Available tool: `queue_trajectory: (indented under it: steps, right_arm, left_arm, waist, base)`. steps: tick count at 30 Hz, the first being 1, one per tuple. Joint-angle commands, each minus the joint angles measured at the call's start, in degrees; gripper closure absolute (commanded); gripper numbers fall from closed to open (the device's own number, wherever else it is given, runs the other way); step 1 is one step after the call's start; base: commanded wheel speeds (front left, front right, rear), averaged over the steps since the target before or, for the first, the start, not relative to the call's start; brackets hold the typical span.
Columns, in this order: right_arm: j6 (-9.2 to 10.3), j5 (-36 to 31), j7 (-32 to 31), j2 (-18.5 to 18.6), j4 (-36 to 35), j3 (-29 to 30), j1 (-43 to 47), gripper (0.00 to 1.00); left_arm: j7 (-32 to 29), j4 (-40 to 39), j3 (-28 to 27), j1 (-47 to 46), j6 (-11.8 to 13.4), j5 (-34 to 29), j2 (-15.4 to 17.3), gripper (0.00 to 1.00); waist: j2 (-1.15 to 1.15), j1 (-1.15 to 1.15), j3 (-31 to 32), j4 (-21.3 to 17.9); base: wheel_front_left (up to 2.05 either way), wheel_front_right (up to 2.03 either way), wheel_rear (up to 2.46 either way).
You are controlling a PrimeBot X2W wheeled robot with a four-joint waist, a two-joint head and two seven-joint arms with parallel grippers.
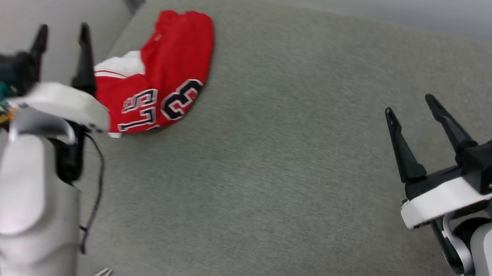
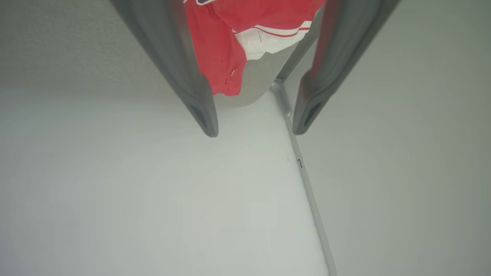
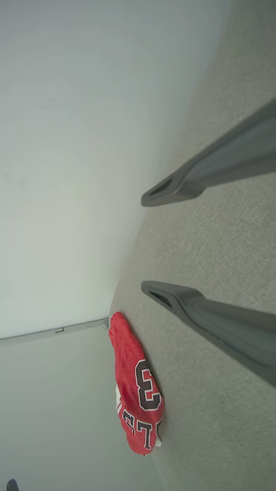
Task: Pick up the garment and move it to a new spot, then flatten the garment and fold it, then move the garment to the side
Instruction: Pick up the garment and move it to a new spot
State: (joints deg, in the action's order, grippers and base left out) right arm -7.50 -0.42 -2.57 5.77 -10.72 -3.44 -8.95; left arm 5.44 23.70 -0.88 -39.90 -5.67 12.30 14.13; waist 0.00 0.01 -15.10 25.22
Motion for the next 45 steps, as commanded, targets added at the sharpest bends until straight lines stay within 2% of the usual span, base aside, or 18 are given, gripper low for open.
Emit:
queue_trajectory:
  steps: [1,3,5,11,17,20,21,22,23,27,34,40,45]
  right_arm:
    - [0.02,-0.16,0.03,0.31,-0.53,0.05,-1.32,0.00]
    - [0.02,-0.20,0.22,0.26,-0.89,0.37,-2.24,0.00]
    - [0.03,-0.23,0.72,0.05,-0.91,0.54,-3.47,0.00]
    - [0.02,-0.30,2.13,-0.71,-0.14,0.50,-5.47,0.00]
    - [0.02,0.13,3.24,-1.10,0.90,0.14,-6.86,0.00]
    - [0.02,0.19,3.38,-1.03,1.44,0.12,-7.22,0.00]
    - [0.02,0.20,3.37,-0.95,1.51,0.11,-7.33,0.00]
    - [0.02,0.21,3.39,-0.85,1.67,0.16,-7.39,0.00]
    - [0.03,0.19,3.36,-0.76,1.81,0.28,-7.30,0.00]
    - [0.02,-0.02,3.52,-0.45,1.97,0.45,-7.09,0.00]
    - [0.02,0.67,3.75,-0.77,3.41,0.33,-4.87,0.00]
    - [0.02,1.63,4.17,-1.38,5.04,1.02,-1.83,0.00]
    - [0.02,2.85,4.22,-2.08,5.67,2.08,1.58,0.00]
  left_arm:
    - [-1.69,1.05,-0.07,-2.00,-0.40,0.20,1.40,0.00]
    - [-6.27,4.01,-0.13,-4.93,-0.93,1.63,4.05,0.00]
    - [-13.98,9.25,0.31,-8.28,-1.59,4.41,8.26,0.00]
    - [-28.81,17.87,4.02,-10.20,-1.80,13.61,14.48,0.00]
    - [-39.29,23.94,5.12,-7.48,-1.78,23.72,16.58,0.00]
    - [-43.01,27.68,4.94,-5.67,-1.71,26.44,15.60,0.00]
    - [-43.24,28.59,4.41,-5.56,-1.56,27.34,15.13,0.20]
    - [-44.09,29.58,4.08,-5.52,-1.44,28.11,14.44,0.60]
    - [-43.76,30.01,4.02,-5.52,-1.30,28.18,14.13,1.00]
    - [-39.88,29.64,4.14,-6.54,-0.75,27.13,14.61,1.00]
    - [-21.96,26.75,2.80,-11.44,2.01,23.80,15.85,1.00]
    - [-9.25,24.62,4.61,-13.95,2.85,19.59,14.96,1.00]
    - [-2.25,22.61,7.04,-14.76,3.55,16.60,13.45,1.00]
  waist:
    - [0.00,-0.01,-6.02,-6.09]
    - [0.00,-0.01,-8.37,-8.35]
    - [0.00,-0.01,-11.43,-11.25]
    - [0.00,-0.01,-15.82,-14.94]
    - [0.00,-0.01,-17.94,-16.39]
    - [0.00,-0.01,-18.14,-16.55]
    - [0.00,-0.01,-18.15,-16.52]
    - [0.00,-0.01,-18.04,-16.48]
    - [0.00,-0.01,-17.72,-16.37]
    - [0.00,-0.01,-16.43,-15.93]
    - [0.00,-0.01,-9.89,-14.33]
    - [0.00,-0.01,-1.79,-13.38]
    - [0.00,-0.01,4.96,-13.65]
  base:
    - [0.00,0.00,0.00]
    - [0.00,0.00,0.00]
    - [0.00,0.00,0.00]
    - [0.00,0.00,0.00]
    - [0.00,0.00,0.00]
    - [0.00,0.00,0.00]
    - [0.00,0.00,0.00]
    - [0.00,0.00,0.00]
    - [0.00,0.00,0.00]
    - [0.00,0.00,0.00]
    - [0.00,0.00,0.00]
    - [0.00,0.00,0.00]
    - [0.00,0.00,0.00]
